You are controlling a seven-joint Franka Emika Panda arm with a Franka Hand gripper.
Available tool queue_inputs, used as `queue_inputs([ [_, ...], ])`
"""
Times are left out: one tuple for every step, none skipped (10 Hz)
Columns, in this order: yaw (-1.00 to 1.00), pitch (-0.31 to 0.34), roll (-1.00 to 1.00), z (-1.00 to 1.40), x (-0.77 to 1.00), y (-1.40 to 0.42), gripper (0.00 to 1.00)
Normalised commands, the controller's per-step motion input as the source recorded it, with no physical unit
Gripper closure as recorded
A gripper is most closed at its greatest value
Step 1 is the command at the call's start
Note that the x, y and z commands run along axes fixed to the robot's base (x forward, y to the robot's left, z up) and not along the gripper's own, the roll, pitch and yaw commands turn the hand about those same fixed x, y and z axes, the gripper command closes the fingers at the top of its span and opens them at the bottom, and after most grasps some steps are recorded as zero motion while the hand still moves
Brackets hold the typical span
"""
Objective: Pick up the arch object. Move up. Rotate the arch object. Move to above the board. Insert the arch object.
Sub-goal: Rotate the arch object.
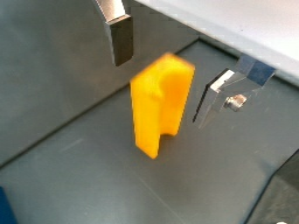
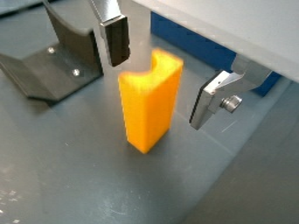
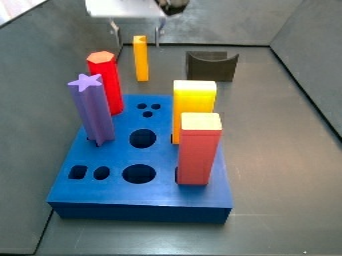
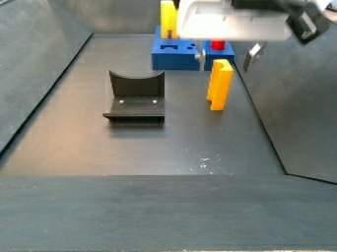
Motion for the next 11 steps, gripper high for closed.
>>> queue_inputs([
  [-0.02,0.037,-0.02,0.66,-0.02,0.00,0.00],
  [-0.02,0.037,-0.02,0.54,-0.02,0.00,0.00],
  [-0.02,0.040,-0.03,0.31,-0.01,0.00,0.00],
  [-1.00,0.007,-0.01,0.00,0.00,0.00,0.00],
  [-1.00,0.006,-0.01,-0.14,0.02,0.01,0.00],
  [-1.00,0.005,-0.01,-0.11,0.03,0.02,0.00],
  [-1.00,0.003,-0.01,-0.06,0.03,0.02,0.00],
  [-1.00,0.003,-0.01,-0.05,0.03,0.02,0.00],
  [-1.00,0.003,-0.01,-0.05,0.03,0.02,0.00],
  [-1.00,0.003,-0.01,-0.04,0.03,0.02,0.00],
  [-1.00,0.003,-0.01,-0.04,0.03,0.02,0.00],
])
